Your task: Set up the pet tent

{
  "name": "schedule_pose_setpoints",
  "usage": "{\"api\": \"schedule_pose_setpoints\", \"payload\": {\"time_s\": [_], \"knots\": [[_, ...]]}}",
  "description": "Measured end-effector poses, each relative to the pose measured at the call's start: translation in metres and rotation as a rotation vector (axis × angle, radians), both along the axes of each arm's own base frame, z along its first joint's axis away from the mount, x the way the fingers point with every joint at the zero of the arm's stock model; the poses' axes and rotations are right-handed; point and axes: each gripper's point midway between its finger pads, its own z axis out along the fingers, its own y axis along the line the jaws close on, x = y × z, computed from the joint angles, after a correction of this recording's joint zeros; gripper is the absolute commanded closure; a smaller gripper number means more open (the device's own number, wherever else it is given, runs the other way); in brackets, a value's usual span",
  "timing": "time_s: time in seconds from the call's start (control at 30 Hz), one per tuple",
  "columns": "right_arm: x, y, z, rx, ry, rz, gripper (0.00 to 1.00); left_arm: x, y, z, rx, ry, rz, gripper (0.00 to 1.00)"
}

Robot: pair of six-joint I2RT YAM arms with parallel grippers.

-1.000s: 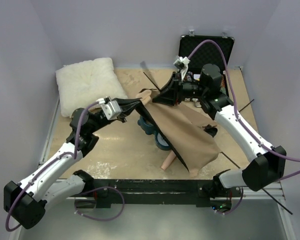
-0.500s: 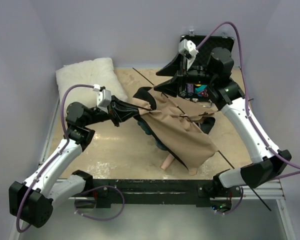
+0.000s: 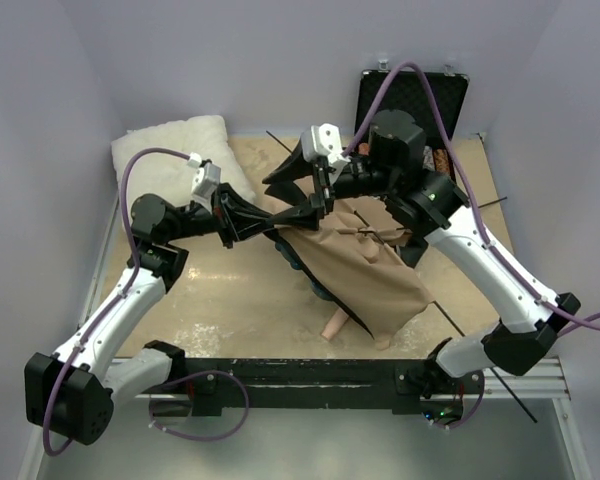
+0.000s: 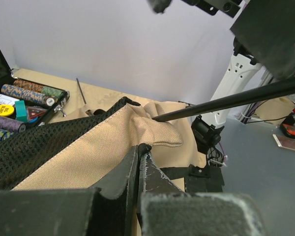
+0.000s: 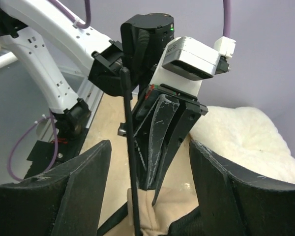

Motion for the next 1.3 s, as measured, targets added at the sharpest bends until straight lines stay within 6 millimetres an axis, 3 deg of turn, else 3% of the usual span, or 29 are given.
{"api": "schedule_pose_setpoints", "payload": {"time_s": [0.17, 0.33, 0.67, 0.97, 1.0, 1.13, 1.17, 1.3], "knots": [[0.01, 0.016, -0.006, -0.015, -0.028, -0.031, 0.44, 0.0, -0.001, 0.001, 0.001, 0.017, -0.012, 1.0], [0.007, 0.024, -0.014, -0.038, -0.021, -0.028, 0.43, 0.001, 0.001, -0.001, 0.004, 0.033, -0.009, 1.0], [-0.004, 0.021, -0.008, -0.039, -0.016, 0.014, 0.41, 0.002, 0.005, -0.001, 0.003, 0.055, -0.005, 1.0], [-0.022, 0.03, -0.014, -0.055, 0.003, 0.063, 0.49, 0.001, 0.004, -0.001, 0.003, 0.059, -0.014, 1.0], [-0.025, 0.032, -0.015, -0.057, 0.004, 0.073, 0.53, 0.001, 0.004, -0.001, 0.002, 0.064, -0.015, 1.0], [-0.03, 0.039, -0.022, -0.074, 0.013, 0.088, 0.94, 0.002, 0.005, 0.0, -0.001, 0.072, -0.014, 1.0], [-0.029, 0.04, -0.023, -0.076, 0.011, 0.084, 1.0, 0.002, 0.006, 0.0, -0.001, 0.076, -0.016, 1.0], [-0.024, 0.041, -0.023, -0.078, 0.011, 0.054, 1.0, 0.001, 0.008, 0.0, 0.0, 0.089, -0.022, 1.0]]}}
